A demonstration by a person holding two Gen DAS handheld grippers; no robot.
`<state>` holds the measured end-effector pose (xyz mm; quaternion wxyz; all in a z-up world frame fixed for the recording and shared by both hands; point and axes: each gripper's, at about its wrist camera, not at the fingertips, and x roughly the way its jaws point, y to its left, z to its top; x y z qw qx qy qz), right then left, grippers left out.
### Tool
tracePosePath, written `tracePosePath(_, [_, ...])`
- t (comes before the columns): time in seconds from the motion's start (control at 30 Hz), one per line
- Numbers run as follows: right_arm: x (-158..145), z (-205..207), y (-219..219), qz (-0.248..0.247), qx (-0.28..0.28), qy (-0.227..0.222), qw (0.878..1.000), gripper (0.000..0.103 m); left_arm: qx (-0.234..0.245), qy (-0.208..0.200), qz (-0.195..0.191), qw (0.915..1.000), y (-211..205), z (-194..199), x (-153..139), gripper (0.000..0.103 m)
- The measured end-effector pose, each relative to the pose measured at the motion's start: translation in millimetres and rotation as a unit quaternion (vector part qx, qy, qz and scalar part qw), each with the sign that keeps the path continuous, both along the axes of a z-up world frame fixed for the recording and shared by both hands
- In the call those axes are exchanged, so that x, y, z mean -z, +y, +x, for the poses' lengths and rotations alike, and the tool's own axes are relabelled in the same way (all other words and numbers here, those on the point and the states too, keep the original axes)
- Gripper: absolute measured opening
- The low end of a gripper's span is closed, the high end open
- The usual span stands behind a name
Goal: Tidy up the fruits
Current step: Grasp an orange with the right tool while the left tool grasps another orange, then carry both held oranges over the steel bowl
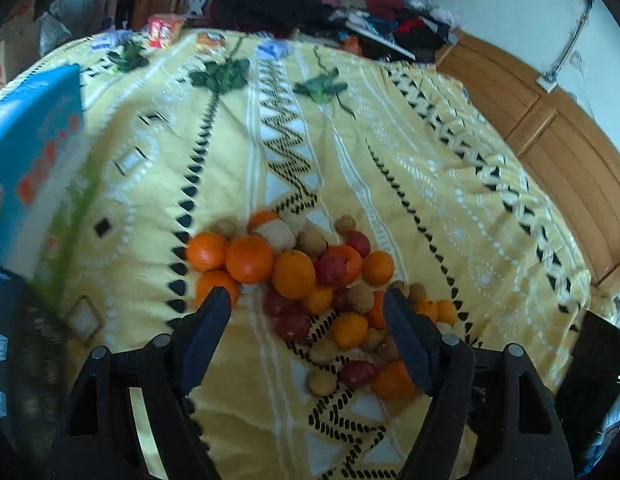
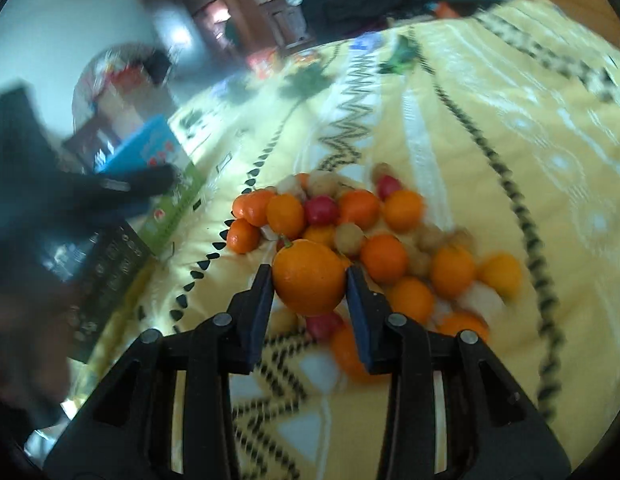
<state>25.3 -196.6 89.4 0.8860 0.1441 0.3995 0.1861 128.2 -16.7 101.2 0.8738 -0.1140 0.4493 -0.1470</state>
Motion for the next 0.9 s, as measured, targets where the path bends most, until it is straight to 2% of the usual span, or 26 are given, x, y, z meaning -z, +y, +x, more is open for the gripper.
tracePosePath(0.1, [5.1, -9.7, -13.4, 0.018, 0.013, 0.015, 1.0, 0.037, 0.016, 0.021, 0.006, 0.9996, -18.8, 16.9, 28.9, 0.067])
tracePosePath(0.17, [7.2, -9.7, -17.5, 0.023, 0.014, 0.021, 0.999, 0.037, 0.006, 0.021, 0.011, 0.9997, -22.3, 25.8, 40.3, 0.06])
tracePosePath(0.27, [4.8, -7.6, -21.4, 0.02, 0.014, 0.017, 1.0, 0.037, -0.011, 0.016, 0.018, 0.9997, -22.9, 36.2, 51.0, 0.058])
tracePosePath(0.43, [4.1, -5.0, -27.3, 0.02, 0.014, 0.012, 1.0, 0.037, -0.001, 0.02, 0.025, 0.9995, -27.4, 41.0, 64.9, 0.058])
tracePosePath(0.63, [8.2, -3.2, -24.1, 0.021, 0.007, 0.016, 1.0, 0.037, -0.003, -0.001, 0.017, 0.9998, -24.2, 42.7, 66.3, 0.051])
tracePosePath(0.7, [9.3, -2.4, -22.5, 0.021, 0.006, 0.018, 1.0, 0.037, -0.004, -0.004, 0.026, 0.9996, -25.0, 43.5, 66.1, 0.038])
tracePosePath(0.9, [2.5, -5.1, -18.4, 0.018, 0.005, 0.011, 1.0, 0.037, -0.006, -0.02, 0.024, 0.9995, -20.0, 26.7, 48.9, 0.037])
